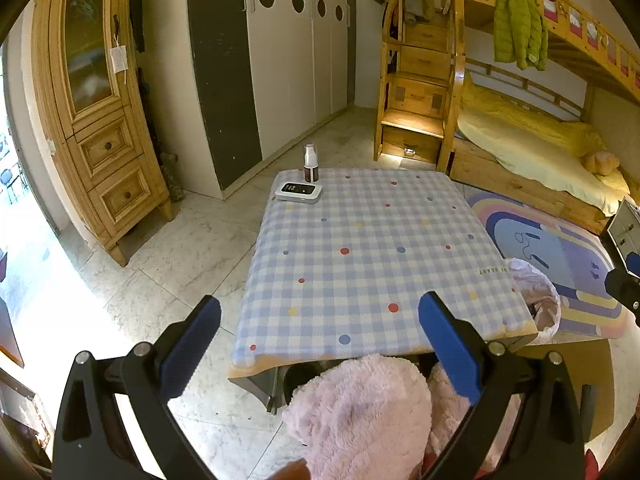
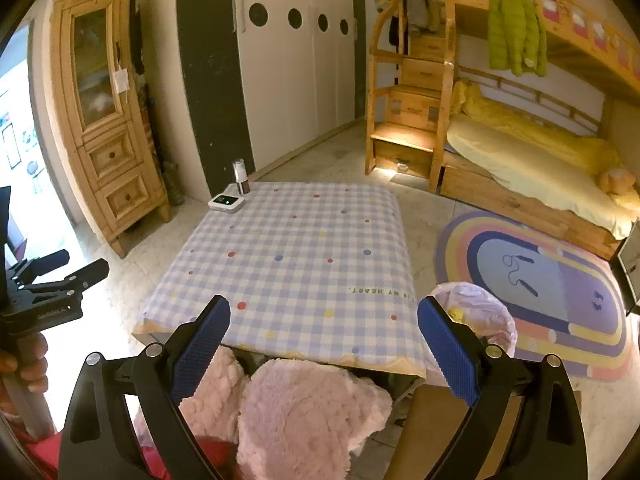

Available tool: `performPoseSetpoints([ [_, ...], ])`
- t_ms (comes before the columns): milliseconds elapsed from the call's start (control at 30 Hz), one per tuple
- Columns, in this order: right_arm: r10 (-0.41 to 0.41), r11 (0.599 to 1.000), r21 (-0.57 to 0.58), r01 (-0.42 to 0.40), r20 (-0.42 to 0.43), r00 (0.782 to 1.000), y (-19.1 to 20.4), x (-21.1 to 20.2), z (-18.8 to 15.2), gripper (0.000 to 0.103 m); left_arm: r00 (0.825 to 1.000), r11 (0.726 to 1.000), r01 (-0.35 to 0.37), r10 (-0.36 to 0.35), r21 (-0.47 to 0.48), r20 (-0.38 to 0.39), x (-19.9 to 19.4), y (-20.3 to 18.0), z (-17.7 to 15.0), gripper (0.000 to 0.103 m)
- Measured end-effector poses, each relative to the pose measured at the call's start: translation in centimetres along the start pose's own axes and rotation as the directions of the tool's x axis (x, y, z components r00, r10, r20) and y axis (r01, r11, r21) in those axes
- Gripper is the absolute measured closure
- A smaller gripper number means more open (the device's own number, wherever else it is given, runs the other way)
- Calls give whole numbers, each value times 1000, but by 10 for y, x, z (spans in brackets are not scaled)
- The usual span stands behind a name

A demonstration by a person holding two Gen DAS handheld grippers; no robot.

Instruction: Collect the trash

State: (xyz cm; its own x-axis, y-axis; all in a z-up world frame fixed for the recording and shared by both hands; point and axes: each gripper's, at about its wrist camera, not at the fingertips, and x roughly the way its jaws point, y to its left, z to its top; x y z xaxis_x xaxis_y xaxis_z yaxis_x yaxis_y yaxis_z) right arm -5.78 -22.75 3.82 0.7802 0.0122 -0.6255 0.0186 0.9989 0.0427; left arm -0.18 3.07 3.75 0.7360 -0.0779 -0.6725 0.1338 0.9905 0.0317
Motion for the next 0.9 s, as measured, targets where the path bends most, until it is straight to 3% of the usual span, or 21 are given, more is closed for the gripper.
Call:
performPoseSetpoints([
  [900, -1, 1000, 2, 1, 2, 1000, -1, 0, 0, 9, 1000, 1000, 11, -11, 1, -14, 4, -2, 1, 7],
])
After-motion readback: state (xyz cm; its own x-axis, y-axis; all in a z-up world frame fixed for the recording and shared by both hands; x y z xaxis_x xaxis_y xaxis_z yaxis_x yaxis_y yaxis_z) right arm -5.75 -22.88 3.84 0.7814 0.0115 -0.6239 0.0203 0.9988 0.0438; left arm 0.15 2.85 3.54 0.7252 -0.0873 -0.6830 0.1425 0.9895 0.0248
